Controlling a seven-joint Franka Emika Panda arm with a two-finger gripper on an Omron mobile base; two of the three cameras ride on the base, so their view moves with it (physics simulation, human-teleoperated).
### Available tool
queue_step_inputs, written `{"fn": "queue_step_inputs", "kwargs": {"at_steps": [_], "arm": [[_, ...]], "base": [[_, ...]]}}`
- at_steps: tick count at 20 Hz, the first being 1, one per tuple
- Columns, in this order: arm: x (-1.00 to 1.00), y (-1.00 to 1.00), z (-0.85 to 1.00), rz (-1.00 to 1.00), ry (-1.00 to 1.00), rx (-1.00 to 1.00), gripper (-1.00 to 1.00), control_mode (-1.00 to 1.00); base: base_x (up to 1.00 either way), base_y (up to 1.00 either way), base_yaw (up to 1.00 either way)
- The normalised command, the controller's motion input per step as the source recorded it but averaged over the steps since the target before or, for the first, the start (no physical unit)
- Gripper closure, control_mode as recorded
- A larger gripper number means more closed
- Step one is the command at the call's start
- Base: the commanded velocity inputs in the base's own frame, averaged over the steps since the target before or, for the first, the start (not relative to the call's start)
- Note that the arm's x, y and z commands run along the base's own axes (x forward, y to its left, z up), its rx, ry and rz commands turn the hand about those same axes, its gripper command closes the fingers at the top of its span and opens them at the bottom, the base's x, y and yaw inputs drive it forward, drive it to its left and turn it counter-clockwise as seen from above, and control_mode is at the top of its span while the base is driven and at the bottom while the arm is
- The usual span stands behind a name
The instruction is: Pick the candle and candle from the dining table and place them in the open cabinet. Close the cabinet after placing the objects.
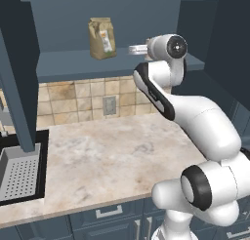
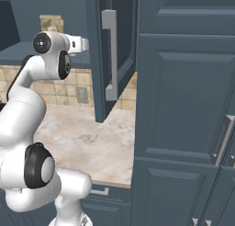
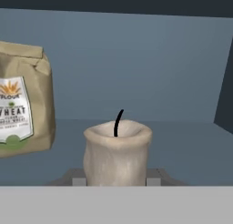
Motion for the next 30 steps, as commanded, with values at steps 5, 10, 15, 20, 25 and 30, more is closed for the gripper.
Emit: {"fn": "queue_step_inputs", "kwargs": {"at_steps": [5,10,15,20,25,30], "arm": [[0.15,0.00,-0.29,0.00,-0.02,0.00,1.00,-1.00],[0.39,0.00,-0.27,0.00,-0.04,0.00,1.00,-1.00],[0.54,0.00,-0.01,-0.01,-0.01,0.00,1.00,-1.00],[0.46,0.01,0.10,-0.05,0.00,0.02,1.00,-1.00],[0.50,0.00,0.01,-0.02,0.00,0.00,1.00,-1.00],[0.42,0.06,-0.03,-0.01,0.00,0.00,-1.00,-1.00]], "base": [[0.00,0.00,0.00],[0.00,0.00,0.00],[0.00,0.00,0.00],[0.00,0.00,0.00],[0.00,0.00,0.00],[0.00,0.00,0.00]]}}
